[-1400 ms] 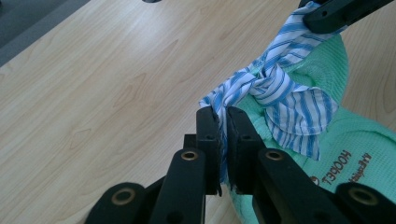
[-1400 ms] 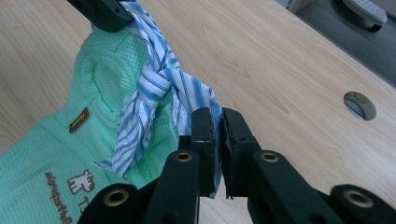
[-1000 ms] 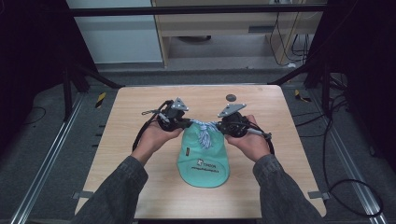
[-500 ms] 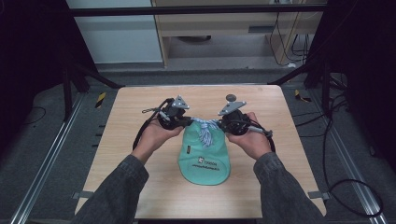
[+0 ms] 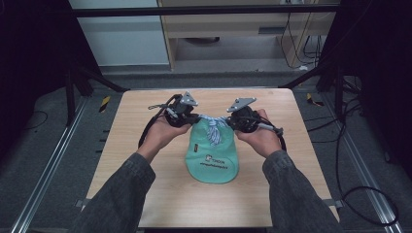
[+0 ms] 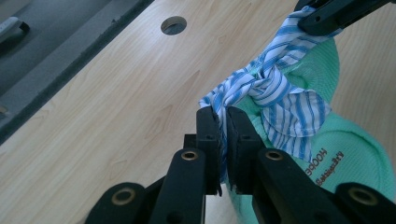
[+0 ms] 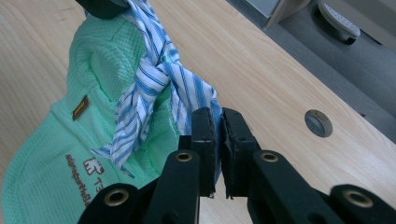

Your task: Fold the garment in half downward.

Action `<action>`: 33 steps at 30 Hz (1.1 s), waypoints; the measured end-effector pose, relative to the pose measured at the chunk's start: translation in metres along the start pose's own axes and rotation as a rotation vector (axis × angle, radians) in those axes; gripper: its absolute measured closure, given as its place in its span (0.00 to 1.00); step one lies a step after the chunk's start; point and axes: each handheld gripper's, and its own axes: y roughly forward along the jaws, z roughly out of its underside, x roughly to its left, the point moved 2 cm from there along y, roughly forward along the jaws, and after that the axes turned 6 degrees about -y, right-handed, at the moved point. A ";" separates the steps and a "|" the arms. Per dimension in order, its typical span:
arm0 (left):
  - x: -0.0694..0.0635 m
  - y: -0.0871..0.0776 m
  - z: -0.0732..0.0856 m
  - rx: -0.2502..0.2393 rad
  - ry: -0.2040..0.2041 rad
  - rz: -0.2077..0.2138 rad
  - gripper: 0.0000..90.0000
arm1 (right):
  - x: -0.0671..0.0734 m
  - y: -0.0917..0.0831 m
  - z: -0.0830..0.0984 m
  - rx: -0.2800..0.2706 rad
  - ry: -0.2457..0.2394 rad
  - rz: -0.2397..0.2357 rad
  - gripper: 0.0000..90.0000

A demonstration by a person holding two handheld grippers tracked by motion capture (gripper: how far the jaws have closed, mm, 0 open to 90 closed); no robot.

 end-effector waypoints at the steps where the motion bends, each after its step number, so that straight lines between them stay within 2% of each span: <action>1: 0.001 0.002 -0.002 0.001 0.002 -0.001 0.94 | -0.001 0.001 0.000 0.002 0.000 0.002 0.94; 8: 0.002 0.011 -0.009 0.003 0.011 -0.006 0.94 | -0.005 0.001 0.004 0.003 0.004 0.013 0.94; 10: -0.001 0.011 -0.008 0.008 0.025 -0.012 0.94 | -0.004 0.001 0.005 0.004 -0.001 0.015 0.94; 16: -0.008 0.009 0.001 -0.009 0.029 -0.019 0.94 | 0.004 0.000 0.008 0.004 -0.030 0.015 0.94; 23: -0.014 0.012 0.008 -0.021 0.025 -0.017 0.94 | 0.012 0.000 0.017 0.007 -0.028 0.019 0.94; 28: -0.023 0.015 0.012 -0.019 0.053 -0.031 0.94 | 0.015 -0.001 0.024 0.009 -0.034 0.019 0.94; 33: -0.023 0.016 0.016 -0.014 0.061 -0.041 0.94 | 0.017 0.001 0.027 0.013 -0.039 0.016 0.94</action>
